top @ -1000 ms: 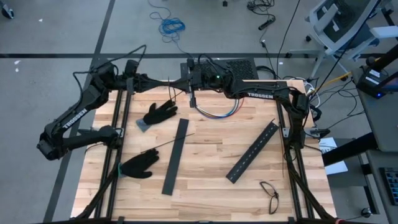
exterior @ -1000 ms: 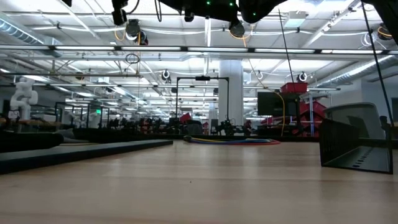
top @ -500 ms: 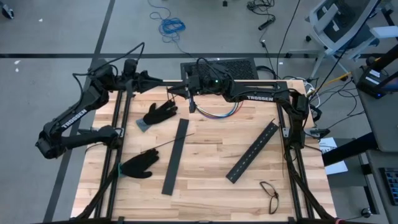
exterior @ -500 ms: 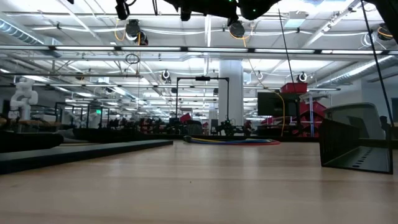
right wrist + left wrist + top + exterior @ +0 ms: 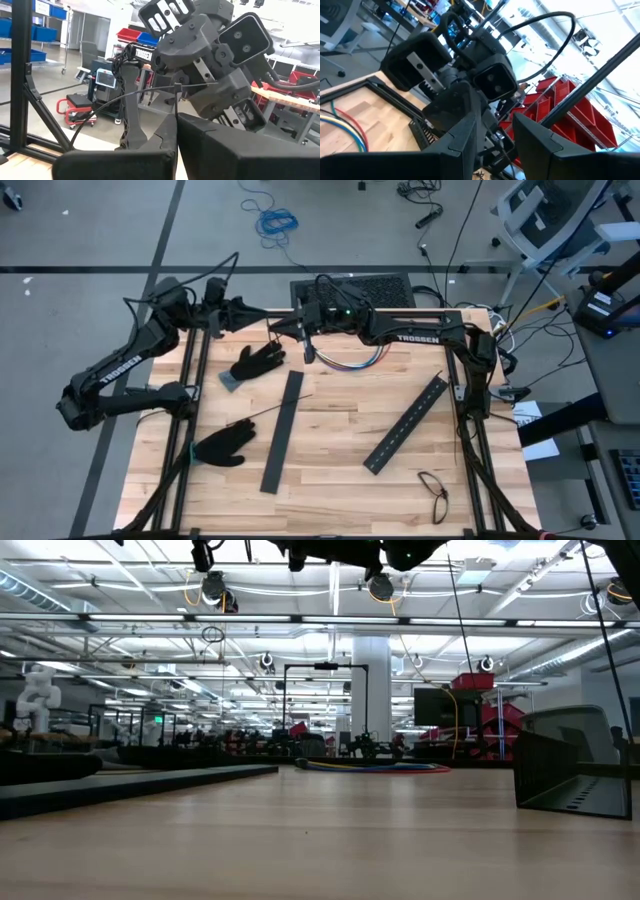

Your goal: Ziptie cables

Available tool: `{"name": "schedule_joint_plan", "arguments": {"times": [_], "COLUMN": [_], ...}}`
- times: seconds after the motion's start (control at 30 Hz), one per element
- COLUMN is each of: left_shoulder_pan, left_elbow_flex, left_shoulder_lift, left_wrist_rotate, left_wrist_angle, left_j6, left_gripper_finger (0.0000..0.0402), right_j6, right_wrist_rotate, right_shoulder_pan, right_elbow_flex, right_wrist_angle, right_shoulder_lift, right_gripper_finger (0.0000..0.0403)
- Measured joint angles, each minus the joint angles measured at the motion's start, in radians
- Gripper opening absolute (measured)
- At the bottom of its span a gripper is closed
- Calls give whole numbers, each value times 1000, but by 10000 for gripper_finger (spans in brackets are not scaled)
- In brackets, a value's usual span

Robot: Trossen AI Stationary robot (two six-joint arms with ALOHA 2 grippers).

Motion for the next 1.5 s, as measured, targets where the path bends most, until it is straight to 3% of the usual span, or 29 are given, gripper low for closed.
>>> {"name": "schedule_joint_plan", "arguments": {"times": [0.8, 0.97, 1.17, 1.5], "left_shoulder_pan": [-41, -41, -41, -40], "left_elbow_flex": [0, 0, 0, 0], "left_shoulder_lift": [8, 8, 8, 8], "left_wrist_rotate": [-11, -11, 0, -13], "left_wrist_angle": [7, 18, 16, 17], "left_j6": [-53, -54, -44, -46], "left_gripper_finger": [121, 88, 9, 1], "right_j6": [5, 4, 3, 14], "right_wrist_rotate": [0, 0, 0, 0], "right_shoulder_pan": [0, -1, -1, -1], "right_elbow_flex": [0, 0, 0, 0], "right_wrist_angle": [3, 3, 6, 6], "right_shoulder_lift": [0, 0, 0, 1], "right_gripper_finger": [0, 0, 0, 0]}}
